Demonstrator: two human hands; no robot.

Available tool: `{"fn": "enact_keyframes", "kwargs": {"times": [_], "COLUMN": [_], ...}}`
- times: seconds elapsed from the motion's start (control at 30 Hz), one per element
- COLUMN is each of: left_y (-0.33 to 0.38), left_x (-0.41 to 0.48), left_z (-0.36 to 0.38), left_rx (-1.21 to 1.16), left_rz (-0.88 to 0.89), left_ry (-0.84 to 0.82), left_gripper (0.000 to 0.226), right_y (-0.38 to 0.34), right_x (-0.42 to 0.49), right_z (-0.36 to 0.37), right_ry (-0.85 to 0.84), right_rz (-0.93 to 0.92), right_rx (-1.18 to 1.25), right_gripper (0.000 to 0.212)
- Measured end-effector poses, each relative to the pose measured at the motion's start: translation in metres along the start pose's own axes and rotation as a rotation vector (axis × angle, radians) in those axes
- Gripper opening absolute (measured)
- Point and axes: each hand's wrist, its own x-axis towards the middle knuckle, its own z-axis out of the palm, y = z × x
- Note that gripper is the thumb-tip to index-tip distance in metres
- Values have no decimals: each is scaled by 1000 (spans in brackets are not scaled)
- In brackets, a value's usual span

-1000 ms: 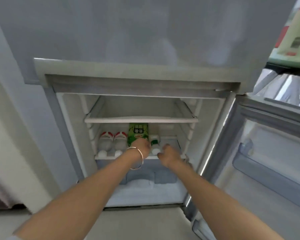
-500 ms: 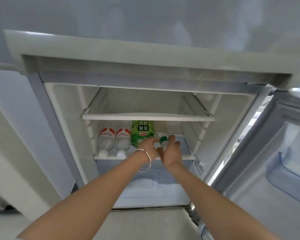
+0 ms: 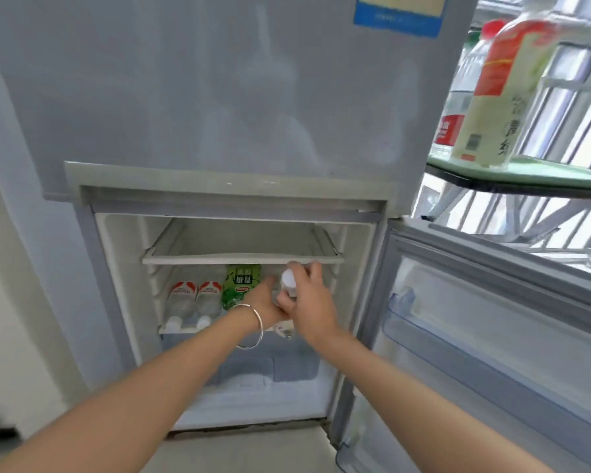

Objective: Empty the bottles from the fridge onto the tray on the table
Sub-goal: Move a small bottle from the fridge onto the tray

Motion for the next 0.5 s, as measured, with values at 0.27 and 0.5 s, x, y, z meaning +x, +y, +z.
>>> {"fn": "enact_keyframes", "kwargs": {"times": [0.27, 0.5], "left_y": [95, 198], "left_x": [-93, -137], "left_z": [-64, -104], "left_rx": [169, -105], "left_rz": [31, 181], "left_ry": [125, -12], "left_gripper": [9, 15], "right_y": [-59, -61], "right_x": [-28, -59], "right_z": [-103, -221], "right_ry": [73, 231], "right_rz": [-110, -223], "right_rx": [183, 277], "right_gripper": [44, 63]}}
